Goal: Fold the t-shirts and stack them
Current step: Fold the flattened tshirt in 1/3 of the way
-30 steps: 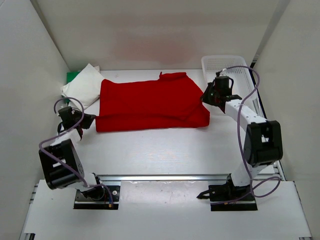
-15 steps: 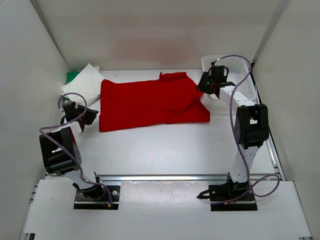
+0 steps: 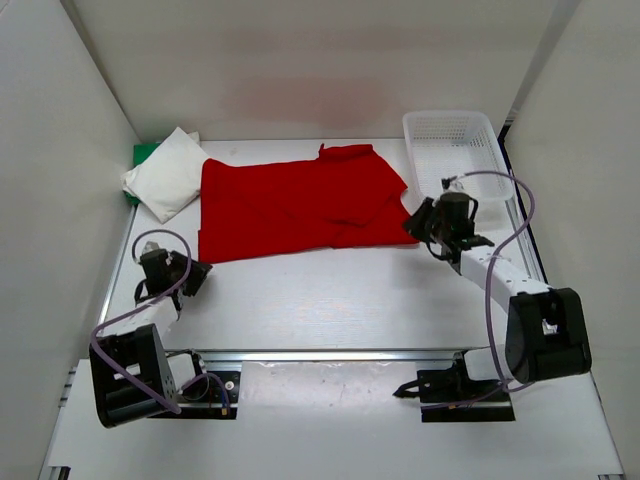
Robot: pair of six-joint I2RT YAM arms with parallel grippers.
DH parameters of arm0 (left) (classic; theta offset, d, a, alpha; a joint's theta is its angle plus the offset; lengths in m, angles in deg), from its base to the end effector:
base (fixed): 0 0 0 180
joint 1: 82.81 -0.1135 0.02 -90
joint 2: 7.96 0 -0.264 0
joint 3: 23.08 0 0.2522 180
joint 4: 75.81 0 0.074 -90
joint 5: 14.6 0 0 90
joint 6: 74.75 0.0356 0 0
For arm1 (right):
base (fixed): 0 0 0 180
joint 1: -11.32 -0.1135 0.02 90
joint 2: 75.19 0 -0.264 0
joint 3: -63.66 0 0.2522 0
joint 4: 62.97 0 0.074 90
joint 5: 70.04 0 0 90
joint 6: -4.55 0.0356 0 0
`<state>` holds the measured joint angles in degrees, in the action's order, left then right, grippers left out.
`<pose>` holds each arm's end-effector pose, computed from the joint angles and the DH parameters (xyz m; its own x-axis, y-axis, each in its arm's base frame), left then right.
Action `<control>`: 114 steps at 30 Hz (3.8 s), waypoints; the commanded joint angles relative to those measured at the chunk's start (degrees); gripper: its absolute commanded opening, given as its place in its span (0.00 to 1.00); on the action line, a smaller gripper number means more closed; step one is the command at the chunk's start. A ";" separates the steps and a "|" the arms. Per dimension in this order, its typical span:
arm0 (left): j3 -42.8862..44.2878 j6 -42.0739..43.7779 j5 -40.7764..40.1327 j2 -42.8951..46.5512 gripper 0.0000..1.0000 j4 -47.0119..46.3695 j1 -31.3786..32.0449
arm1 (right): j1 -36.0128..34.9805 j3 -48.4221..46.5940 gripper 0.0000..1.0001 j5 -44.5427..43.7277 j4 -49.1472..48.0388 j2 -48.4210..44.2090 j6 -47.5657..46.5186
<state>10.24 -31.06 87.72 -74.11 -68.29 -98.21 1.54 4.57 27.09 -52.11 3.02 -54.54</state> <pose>0.2026 0.0479 0.1478 -0.3569 -0.8311 -0.4265 -0.5223 0.5561 -0.6465 0.2939 0.0552 0.2347 -0.5635 0.4201 -0.7113 0.0174 0.8669 0.4982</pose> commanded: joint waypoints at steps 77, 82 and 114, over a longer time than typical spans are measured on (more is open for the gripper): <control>6.11 7.19 -9.94 2.62 0.34 -0.51 37.90 | -9.20 13.25 0.28 2.53 -6.68 -2.02 5.30; 5.50 7.28 -8.99 -0.91 0.34 -3.60 38.07 | -9.56 12.63 0.30 3.24 -8.53 2.28 6.96; -0.30 6.84 -6.78 -1.96 0.32 -8.26 36.23 | -12.19 5.71 0.15 4.90 -10.99 11.77 13.21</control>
<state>10.72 -24.41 80.07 -76.08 -74.63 -61.75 -10.04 15.50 31.22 -60.13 13.12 -41.73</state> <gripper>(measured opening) 0.327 0.155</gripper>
